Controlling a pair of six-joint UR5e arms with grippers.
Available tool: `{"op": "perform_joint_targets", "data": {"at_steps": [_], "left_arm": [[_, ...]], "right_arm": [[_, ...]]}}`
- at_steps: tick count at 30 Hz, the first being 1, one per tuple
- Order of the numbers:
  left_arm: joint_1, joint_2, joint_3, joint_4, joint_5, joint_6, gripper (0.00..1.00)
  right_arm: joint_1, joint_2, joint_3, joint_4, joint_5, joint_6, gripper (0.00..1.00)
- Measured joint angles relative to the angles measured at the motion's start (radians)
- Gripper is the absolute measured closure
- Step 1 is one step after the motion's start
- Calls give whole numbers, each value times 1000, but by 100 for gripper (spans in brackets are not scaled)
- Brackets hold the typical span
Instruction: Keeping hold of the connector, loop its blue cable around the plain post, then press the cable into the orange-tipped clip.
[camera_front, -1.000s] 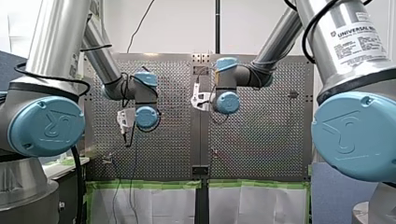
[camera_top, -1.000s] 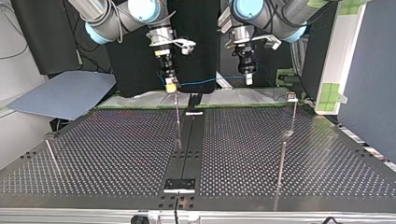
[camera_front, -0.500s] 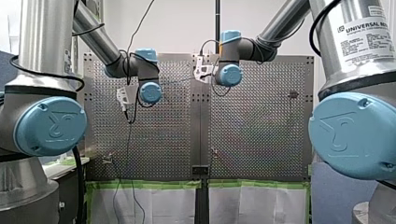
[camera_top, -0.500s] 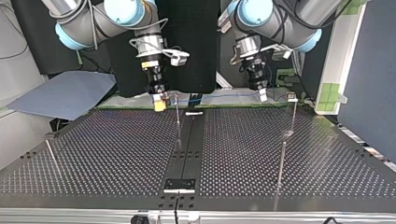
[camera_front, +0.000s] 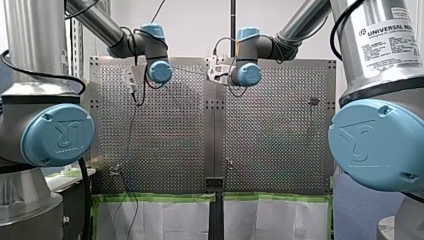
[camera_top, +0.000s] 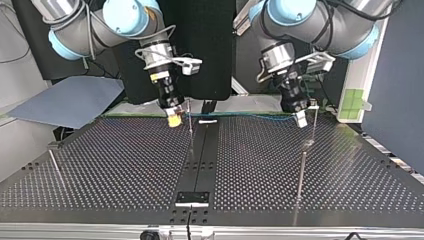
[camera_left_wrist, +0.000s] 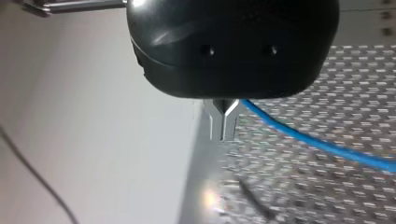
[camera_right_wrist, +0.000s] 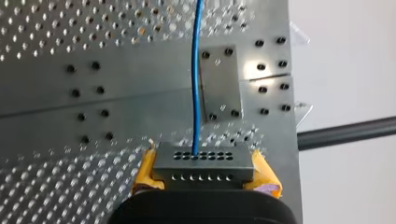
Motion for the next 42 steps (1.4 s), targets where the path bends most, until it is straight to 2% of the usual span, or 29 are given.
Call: {"op": "perform_joint_targets", "data": {"at_steps": [5, 11, 16, 23, 32, 38, 42], "left_arm": [[18, 48, 48, -48, 36, 4, 100], [57, 96, 107, -107, 84, -2, 100], [100, 99, 152, -152, 128, -34, 100], [170, 41, 222, -222, 198, -85, 100], [267, -56, 320, -317, 296, -135, 100], [324, -112, 381, -320, 357, -164, 100], [367, -125, 425, -312, 401, -192, 100]], "right_arm": [[-5, 2, -20, -2, -40, 3, 100], [-10, 5, -54, -6, -57, 5, 100], [-14, 10, -92, -1, -71, 5, 100], [-16, 24, -148, 21, -90, 6, 100], [-16, 35, -173, 21, -108, 6, 100], [-16, 61, -180, 19, -116, 6, 100], [-16, 79, -182, 16, -117, 6, 100]]}}
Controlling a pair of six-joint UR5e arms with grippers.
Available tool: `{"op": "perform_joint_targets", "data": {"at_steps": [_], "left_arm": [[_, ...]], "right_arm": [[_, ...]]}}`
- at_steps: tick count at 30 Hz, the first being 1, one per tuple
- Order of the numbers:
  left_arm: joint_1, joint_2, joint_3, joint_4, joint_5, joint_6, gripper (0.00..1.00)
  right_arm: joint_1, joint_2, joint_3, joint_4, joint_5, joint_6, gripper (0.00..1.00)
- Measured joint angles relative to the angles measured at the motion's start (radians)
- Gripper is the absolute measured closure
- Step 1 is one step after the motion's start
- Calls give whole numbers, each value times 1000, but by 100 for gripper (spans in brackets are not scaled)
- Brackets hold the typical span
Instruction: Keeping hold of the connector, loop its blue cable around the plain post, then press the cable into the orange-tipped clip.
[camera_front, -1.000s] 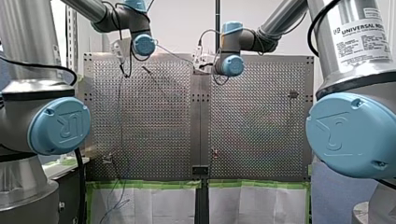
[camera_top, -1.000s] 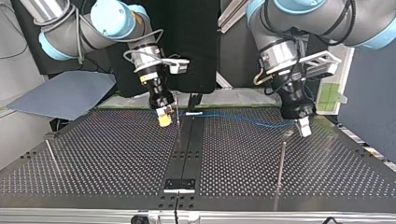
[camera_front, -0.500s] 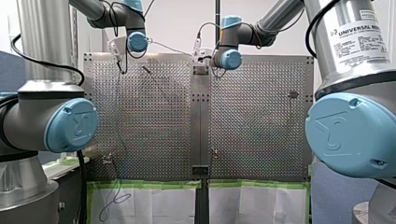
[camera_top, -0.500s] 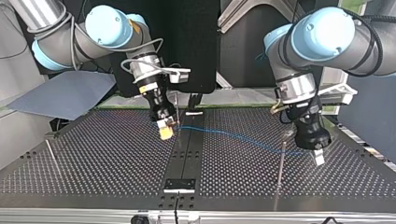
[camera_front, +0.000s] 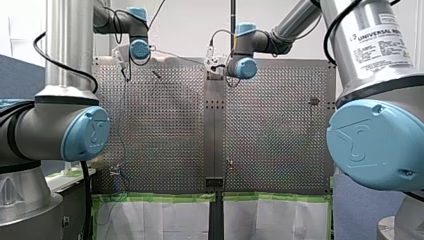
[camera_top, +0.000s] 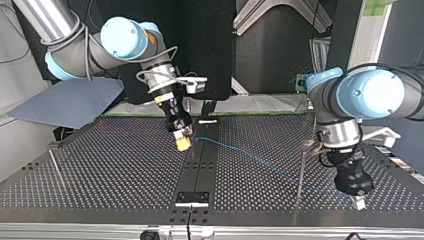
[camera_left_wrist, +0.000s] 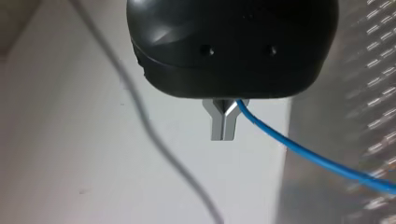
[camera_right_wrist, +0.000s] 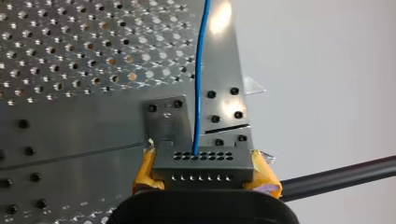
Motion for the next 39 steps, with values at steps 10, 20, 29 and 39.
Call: {"op": "perform_joint_targets", "data": {"at_steps": [10, 20, 29, 39], "left_arm": [[24, -35, 28, -2, 98, -5, 100], [27, -66, -28, 31, 102, -13, 100], [27, -128, -40, 41, 96, -7, 100], [48, -131, -73, 61, 86, -23, 100]], "right_arm": [[-5, 29, -5, -8, 0, -1, 100], [-9, 32, -5, -6, 2, -2, 100], [-13, 34, -4, -5, 3, -2, 100], [-15, 37, -4, -1, 3, -5, 100]]}}
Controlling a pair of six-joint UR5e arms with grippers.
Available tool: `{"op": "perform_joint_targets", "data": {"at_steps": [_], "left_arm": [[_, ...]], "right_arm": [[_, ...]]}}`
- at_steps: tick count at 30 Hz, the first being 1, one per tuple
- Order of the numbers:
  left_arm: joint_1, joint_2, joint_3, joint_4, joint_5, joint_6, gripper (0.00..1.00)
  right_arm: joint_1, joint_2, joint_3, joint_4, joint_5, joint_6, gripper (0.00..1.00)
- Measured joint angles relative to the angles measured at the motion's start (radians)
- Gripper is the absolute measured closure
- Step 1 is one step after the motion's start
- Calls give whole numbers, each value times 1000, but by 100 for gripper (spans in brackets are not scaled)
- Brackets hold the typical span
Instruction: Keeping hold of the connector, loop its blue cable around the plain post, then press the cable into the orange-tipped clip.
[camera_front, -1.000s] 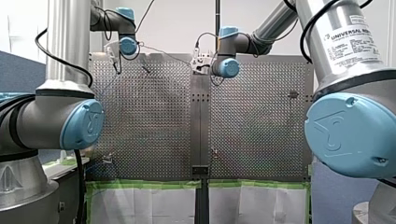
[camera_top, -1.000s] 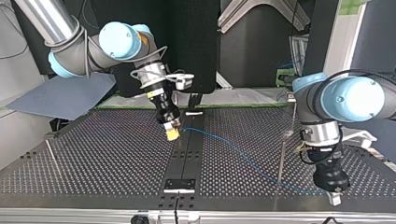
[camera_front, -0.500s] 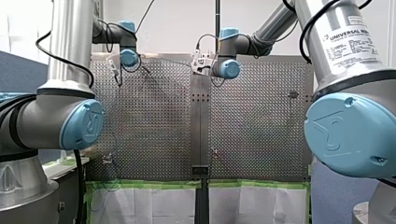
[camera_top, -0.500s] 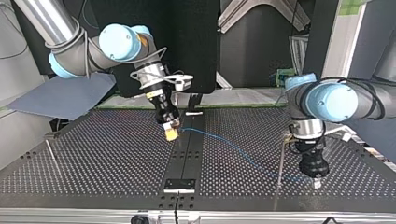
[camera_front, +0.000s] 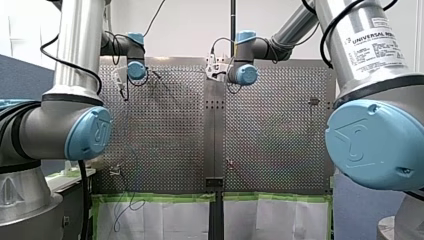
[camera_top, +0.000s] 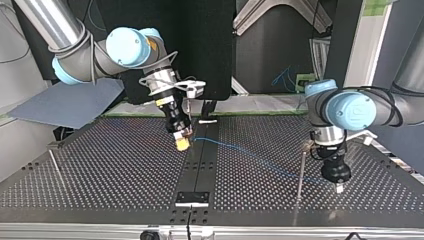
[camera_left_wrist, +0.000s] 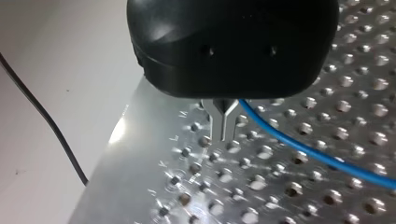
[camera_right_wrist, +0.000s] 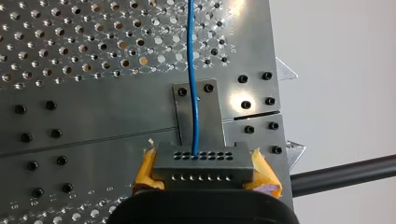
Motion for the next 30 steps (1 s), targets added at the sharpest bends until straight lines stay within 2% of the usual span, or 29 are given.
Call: {"op": "perform_joint_targets", "data": {"at_steps": [8, 15, 21, 25, 26, 27, 28, 29, 30], "left_arm": [[3, 0, -58, 57, 51, -14, 100], [2, -27, -67, 74, 105, -24, 100], [3, -48, -68, 67, 101, -26, 95], [3, -50, -69, 63, 90, -29, 87], [3, -50, -69, 62, 88, -30, 81], [3, -51, -69, 62, 87, -30, 81], [3, -50, -69, 62, 88, -31, 68], [3, -50, -69, 63, 90, -32, 60], [3, -50, -69, 62, 92, -33, 60]], "right_arm": [[0, 4, 0, 2, 1, -1, 100], [0, 19, 1, 7, 1, -4, 100], [2, 43, 2, 15, 2, -9, 100], [4, 57, 2, 24, 2, -13, 100], [5, 63, 2, 29, 3, -15, 100], [6, 69, 2, 34, 3, -17, 100], [6, 74, 2, 38, 4, -20, 100], [8, 82, 3, 43, 4, -24, 100], [9, 88, 5, 46, 5, -28, 100]]}}
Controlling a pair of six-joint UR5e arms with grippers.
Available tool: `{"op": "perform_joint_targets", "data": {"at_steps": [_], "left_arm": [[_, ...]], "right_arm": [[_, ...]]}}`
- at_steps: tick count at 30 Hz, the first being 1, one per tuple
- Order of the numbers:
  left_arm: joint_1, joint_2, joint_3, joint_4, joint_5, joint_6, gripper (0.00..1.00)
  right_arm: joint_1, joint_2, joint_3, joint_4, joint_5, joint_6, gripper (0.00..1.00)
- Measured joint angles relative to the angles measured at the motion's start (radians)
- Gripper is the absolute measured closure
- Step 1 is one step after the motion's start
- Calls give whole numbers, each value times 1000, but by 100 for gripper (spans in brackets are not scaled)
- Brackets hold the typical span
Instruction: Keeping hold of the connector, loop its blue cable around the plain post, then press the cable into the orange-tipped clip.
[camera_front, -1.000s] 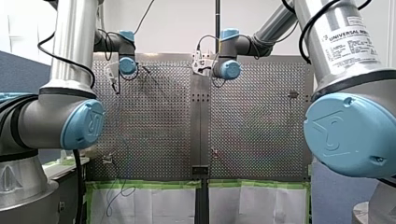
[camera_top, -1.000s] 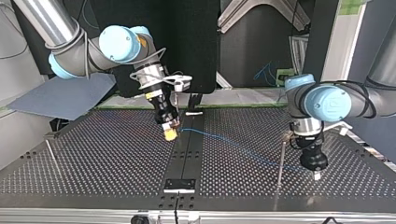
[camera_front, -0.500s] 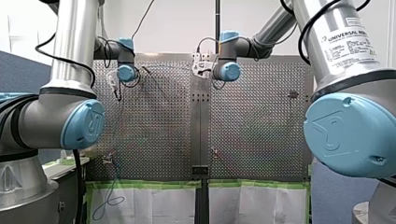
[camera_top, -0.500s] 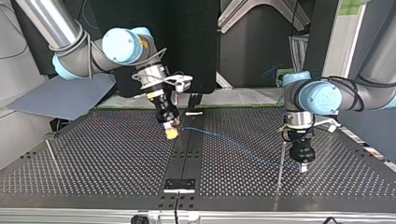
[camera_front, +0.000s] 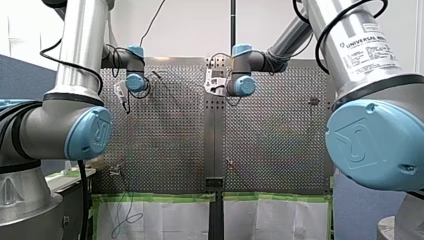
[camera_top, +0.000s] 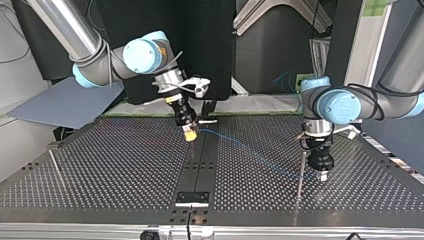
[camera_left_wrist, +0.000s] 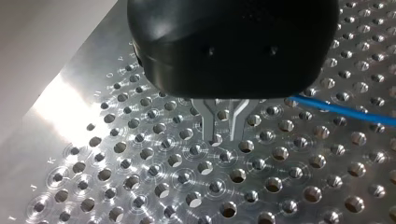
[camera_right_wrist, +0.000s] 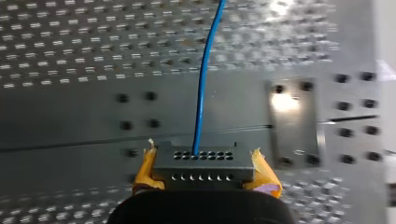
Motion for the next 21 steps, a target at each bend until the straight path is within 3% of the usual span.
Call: {"op": "perform_joint_targets", "data": {"at_steps": [1, 3, 6, 8, 9, 10, 14, 21], "left_arm": [[0, 0, 0, 0, 1, -2, 55], [0, 0, -2, 0, 3, -5, 55], [1, 0, -6, 6, 9, 1, 47], [2, 0, -13, 17, 21, 4, 16], [3, 0, -17, 24, 28, 2, 16], [4, 0, -20, 31, 35, -2, 0], [9, 0, -33, 43, 41, -19, 0], [10, 0, -35, 18, -9, -17, 0]], "right_arm": [[1, 7, 2, 2, 1, -4, 100], [4, 21, 7, 4, 3, -12, 100], [6, 35, 18, -5, 8, -19, 100], [7, 43, 27, -15, 12, -21, 100], [7, 47, 30, -20, 14, -22, 100], [8, 51, 33, -23, 16, -24, 100], [9, 82, 40, -33, 21, -34, 100], [14, 148, 42, -44, 40, -64, 100]]}}
